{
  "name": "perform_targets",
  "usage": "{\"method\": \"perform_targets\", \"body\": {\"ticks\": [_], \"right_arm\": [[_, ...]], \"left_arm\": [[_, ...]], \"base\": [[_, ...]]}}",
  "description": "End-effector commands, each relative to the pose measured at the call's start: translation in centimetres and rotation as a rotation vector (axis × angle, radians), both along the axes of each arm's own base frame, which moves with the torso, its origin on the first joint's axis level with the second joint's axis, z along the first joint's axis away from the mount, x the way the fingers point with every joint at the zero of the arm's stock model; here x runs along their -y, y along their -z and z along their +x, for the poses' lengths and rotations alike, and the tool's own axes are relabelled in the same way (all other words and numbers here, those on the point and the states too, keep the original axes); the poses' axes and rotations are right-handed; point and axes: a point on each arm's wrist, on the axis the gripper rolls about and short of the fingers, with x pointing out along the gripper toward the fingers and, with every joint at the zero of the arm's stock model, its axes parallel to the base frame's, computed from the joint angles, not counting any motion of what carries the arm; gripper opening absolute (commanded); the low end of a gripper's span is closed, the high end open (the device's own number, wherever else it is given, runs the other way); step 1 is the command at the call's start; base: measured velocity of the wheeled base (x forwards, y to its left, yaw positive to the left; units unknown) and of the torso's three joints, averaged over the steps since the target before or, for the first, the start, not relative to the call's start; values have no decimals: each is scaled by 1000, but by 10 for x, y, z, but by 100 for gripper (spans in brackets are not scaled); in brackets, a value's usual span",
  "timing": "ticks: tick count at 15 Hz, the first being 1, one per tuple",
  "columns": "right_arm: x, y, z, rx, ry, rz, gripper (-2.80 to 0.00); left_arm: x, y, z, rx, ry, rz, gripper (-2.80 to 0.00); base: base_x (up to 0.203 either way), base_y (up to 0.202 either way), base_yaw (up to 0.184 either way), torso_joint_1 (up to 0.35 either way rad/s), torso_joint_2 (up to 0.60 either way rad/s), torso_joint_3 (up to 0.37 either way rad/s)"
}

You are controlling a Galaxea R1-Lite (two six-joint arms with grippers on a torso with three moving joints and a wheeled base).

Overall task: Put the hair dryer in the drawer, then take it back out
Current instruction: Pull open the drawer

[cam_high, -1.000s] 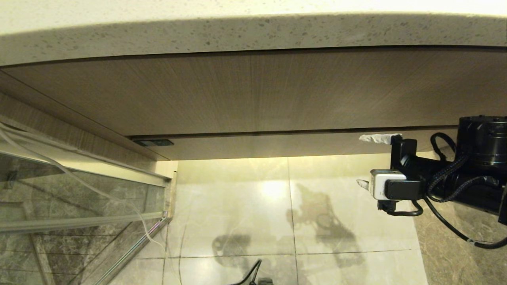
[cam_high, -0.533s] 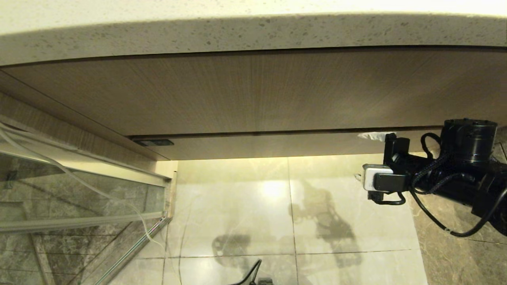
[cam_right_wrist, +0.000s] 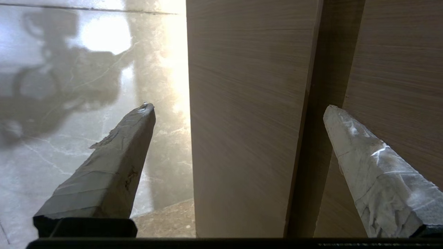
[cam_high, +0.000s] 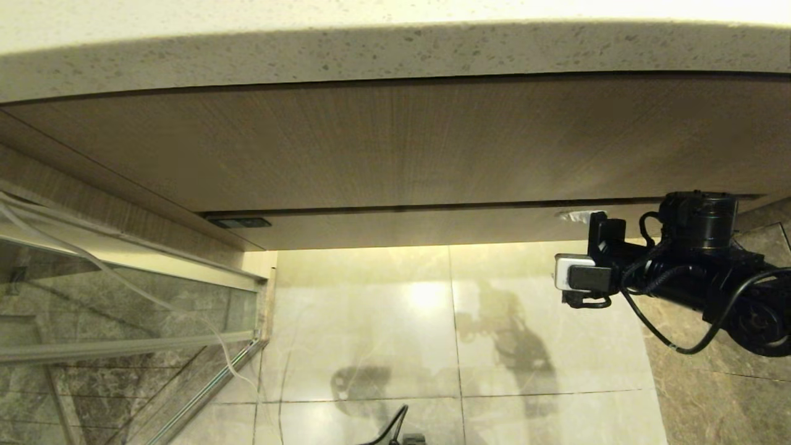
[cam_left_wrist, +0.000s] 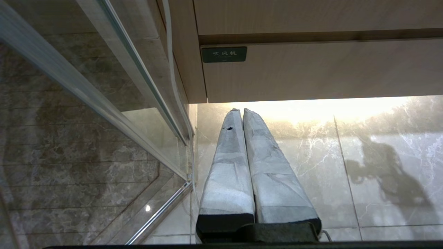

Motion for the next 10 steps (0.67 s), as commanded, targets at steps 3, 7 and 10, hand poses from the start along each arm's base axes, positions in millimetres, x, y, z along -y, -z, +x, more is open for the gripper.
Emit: {"method": "perform_targets", "body": {"ticks": [3, 7, 10], "right_arm": [[4, 9, 14, 0, 30, -9, 0], [5, 9, 27, 16, 41, 0, 0], [6, 9, 32, 31, 49, 6, 0]], "left_arm": [[0, 11, 4, -39, -1, 0, -280], [0, 11, 4, -39, -1, 0, -280], [0, 11, 4, -37, 0, -1, -280]], "base": [[0, 0, 0, 0, 0, 0], [0, 0, 0, 0, 0, 0], [0, 0, 0, 0, 0, 0]]}}
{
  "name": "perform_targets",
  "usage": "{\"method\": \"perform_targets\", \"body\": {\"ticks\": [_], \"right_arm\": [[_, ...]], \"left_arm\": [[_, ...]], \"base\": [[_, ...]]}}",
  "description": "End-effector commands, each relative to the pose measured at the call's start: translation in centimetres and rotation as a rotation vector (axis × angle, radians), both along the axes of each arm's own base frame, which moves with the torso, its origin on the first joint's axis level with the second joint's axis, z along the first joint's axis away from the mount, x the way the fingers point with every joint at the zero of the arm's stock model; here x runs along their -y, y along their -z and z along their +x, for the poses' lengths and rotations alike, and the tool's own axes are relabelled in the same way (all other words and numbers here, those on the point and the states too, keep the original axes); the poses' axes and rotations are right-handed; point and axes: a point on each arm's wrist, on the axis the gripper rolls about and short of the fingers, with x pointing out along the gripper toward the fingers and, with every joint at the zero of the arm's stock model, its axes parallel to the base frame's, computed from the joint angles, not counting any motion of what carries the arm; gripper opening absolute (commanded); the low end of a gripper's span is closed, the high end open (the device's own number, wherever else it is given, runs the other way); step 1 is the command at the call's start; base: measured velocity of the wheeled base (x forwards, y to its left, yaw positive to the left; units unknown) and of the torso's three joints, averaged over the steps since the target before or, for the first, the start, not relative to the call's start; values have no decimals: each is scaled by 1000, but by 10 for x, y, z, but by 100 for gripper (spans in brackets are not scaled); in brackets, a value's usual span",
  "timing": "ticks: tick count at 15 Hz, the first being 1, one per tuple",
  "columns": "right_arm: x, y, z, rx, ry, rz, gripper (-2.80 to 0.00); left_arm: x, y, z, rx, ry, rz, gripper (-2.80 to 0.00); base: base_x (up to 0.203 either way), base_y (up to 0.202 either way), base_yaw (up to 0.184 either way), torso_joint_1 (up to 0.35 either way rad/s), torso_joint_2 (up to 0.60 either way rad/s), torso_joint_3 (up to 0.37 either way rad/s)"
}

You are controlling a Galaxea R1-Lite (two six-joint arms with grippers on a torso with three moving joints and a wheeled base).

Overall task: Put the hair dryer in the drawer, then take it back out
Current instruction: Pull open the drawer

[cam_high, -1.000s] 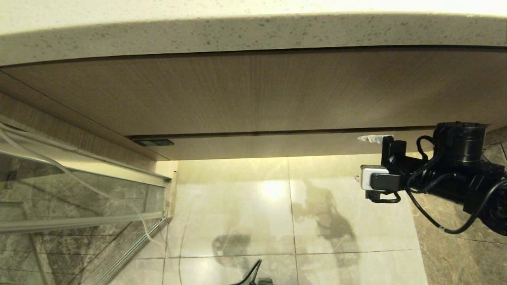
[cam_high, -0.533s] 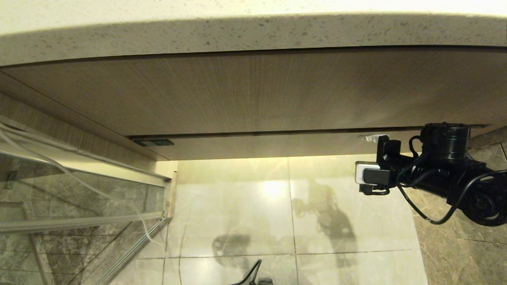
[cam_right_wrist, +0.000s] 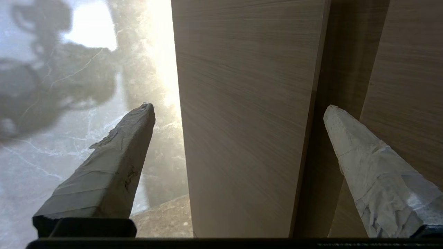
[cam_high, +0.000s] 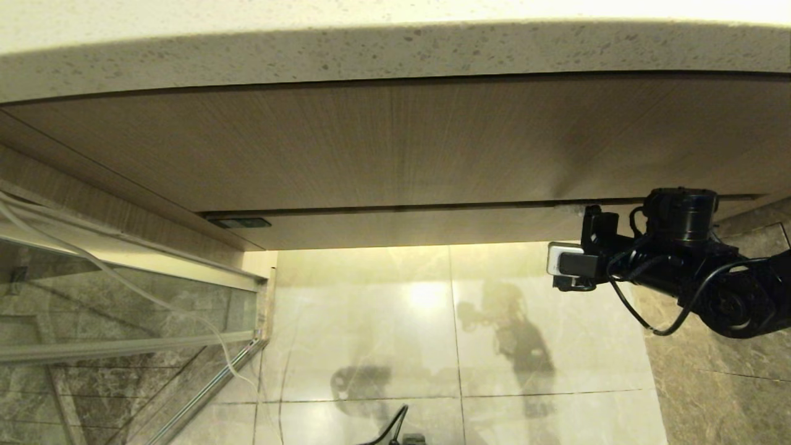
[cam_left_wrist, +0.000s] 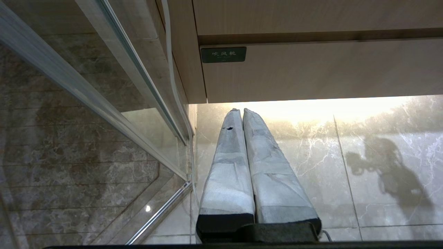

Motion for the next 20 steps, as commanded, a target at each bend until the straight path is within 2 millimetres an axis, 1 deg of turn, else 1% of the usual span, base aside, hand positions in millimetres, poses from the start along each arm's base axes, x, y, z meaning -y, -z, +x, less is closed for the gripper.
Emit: {"method": "perform_targets", "body": {"ticks": [1, 7, 20], "right_arm": [[0, 2, 4, 10, 1, -7, 0], [5, 0, 11, 25, 25, -1, 0], [9, -2, 12, 42, 46, 28, 0]], "left_arm": [[0, 11, 4, -38, -1, 0, -280], [0, 11, 4, -38, 0, -1, -280], [0, 11, 4, -39, 0, 0, -280]], "base": [[0, 0, 0, 0, 0, 0], [0, 0, 0, 0, 0, 0], [0, 0, 0, 0, 0, 0]]}}
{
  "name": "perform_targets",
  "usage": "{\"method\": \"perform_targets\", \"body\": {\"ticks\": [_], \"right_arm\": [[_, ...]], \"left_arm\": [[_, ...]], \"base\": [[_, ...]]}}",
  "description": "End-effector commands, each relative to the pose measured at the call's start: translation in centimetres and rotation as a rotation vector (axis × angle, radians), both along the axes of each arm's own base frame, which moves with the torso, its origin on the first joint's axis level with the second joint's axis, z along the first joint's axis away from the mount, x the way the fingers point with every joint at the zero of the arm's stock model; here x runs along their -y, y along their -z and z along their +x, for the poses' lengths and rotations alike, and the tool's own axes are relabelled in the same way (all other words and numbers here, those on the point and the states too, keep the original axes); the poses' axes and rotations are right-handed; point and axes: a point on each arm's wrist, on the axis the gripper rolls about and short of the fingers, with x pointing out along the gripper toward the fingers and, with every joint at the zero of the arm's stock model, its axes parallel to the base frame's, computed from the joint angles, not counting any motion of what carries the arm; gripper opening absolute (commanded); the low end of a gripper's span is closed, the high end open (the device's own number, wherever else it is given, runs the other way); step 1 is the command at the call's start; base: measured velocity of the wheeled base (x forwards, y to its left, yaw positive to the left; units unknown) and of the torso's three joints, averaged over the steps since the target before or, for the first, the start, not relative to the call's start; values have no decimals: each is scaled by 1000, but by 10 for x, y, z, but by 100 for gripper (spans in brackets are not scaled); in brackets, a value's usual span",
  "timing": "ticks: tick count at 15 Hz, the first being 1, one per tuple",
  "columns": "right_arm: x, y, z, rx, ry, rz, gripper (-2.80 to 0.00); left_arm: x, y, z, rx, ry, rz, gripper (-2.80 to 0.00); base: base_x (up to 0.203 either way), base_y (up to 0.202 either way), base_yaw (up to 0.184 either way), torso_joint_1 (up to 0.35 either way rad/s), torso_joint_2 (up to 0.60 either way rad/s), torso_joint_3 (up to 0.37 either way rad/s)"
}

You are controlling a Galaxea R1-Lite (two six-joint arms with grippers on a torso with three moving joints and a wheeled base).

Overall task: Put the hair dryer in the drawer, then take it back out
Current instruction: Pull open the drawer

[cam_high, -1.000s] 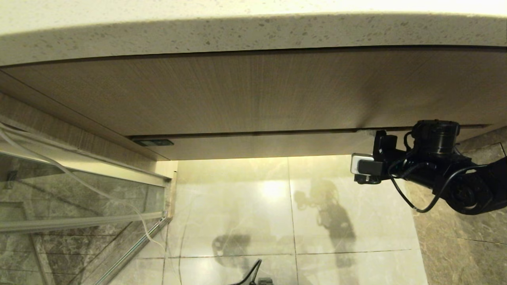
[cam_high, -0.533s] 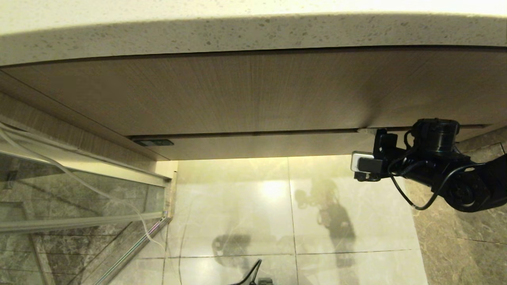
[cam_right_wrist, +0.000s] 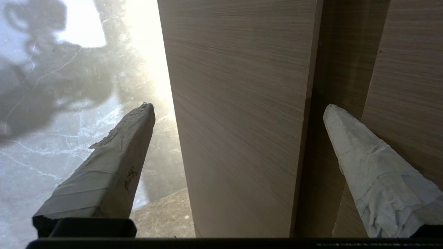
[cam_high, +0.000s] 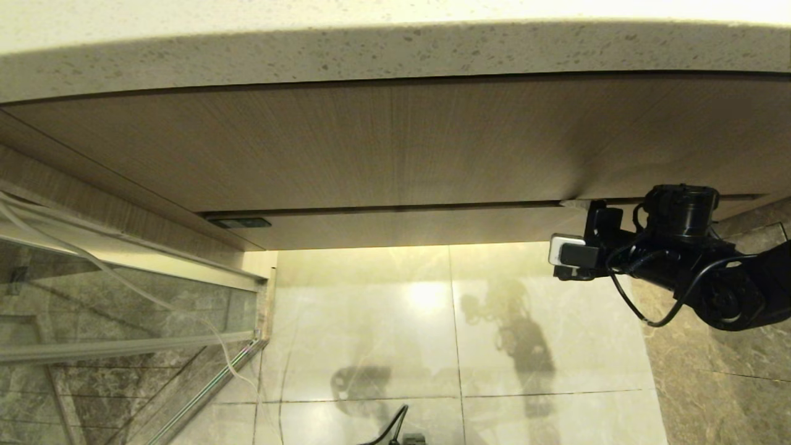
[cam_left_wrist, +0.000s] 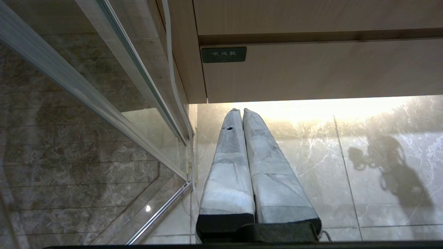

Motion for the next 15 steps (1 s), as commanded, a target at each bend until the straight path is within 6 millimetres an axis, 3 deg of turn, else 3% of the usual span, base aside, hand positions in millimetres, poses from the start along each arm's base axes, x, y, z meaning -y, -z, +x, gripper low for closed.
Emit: {"method": "perform_targets", "body": {"ticks": [1, 15], "right_arm": [[0, -1, 1, 19, -2, 1, 0], [0, 2, 7, 25, 40, 14, 0]], "left_arm": [[0, 11, 4, -39, 0, 0, -280], [0, 11, 4, -38, 0, -1, -280]], "base": [[0, 0, 0, 0, 0, 0], [0, 0, 0, 0, 0, 0]]}}
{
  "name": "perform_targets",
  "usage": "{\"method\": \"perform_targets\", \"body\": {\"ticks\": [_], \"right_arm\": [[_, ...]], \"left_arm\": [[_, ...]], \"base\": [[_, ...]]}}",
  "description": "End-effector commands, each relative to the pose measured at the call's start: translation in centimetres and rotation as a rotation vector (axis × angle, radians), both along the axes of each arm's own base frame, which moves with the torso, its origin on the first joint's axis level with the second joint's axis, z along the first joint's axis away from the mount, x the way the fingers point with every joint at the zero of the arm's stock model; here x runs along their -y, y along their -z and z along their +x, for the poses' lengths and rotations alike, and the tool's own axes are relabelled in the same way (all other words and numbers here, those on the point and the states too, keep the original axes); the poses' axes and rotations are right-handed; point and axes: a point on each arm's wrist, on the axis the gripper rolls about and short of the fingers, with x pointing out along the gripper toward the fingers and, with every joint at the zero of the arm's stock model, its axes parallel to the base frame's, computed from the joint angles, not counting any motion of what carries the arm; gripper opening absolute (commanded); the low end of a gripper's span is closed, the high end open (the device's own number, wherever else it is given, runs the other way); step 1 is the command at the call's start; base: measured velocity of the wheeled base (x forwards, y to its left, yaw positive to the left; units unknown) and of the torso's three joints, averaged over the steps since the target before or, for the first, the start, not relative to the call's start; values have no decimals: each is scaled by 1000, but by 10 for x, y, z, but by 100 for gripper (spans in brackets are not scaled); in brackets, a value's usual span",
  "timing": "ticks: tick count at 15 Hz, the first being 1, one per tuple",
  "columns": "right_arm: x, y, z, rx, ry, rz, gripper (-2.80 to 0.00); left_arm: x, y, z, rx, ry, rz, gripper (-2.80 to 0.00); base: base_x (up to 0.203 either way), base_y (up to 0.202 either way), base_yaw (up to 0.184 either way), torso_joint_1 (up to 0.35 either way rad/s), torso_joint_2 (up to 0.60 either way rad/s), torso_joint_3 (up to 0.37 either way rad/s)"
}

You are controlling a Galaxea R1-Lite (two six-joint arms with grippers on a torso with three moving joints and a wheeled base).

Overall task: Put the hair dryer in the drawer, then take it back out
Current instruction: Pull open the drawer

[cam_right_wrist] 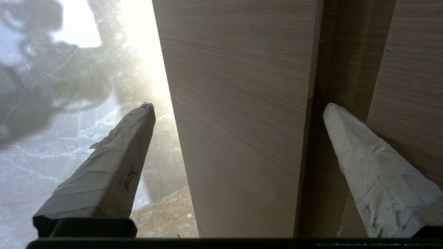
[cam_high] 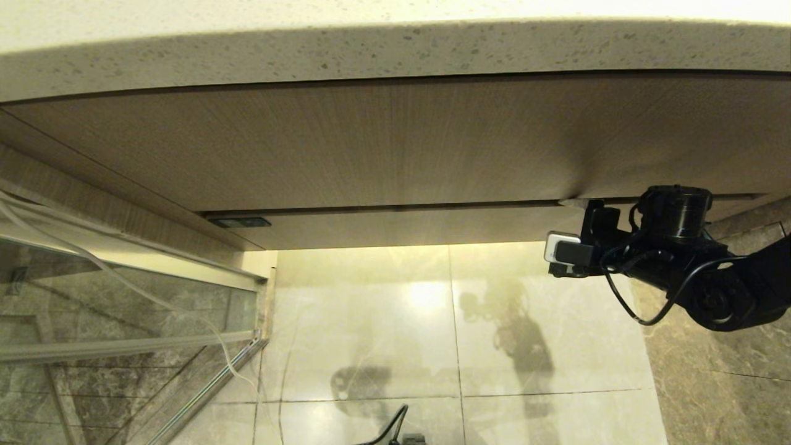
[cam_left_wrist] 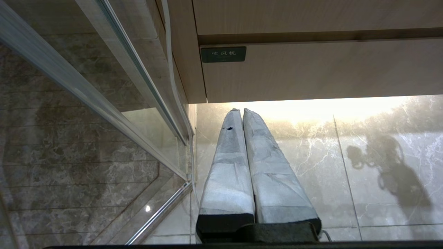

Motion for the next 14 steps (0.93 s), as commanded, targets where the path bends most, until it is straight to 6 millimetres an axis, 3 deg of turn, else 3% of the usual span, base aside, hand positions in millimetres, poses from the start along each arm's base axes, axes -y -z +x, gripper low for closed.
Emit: {"method": "perform_targets", "body": {"ticks": [1, 14], "right_arm": [[0, 0, 2, 9, -1, -2, 0], [-3, 19, 13, -48, 11, 38, 0]], "left_arm": [[0, 11, 4, -38, 0, 0, -280], [0, 11, 4, -39, 0, -1, -280]], "base": [[0, 0, 0, 0, 0, 0], [0, 0, 0, 0, 0, 0]]}}
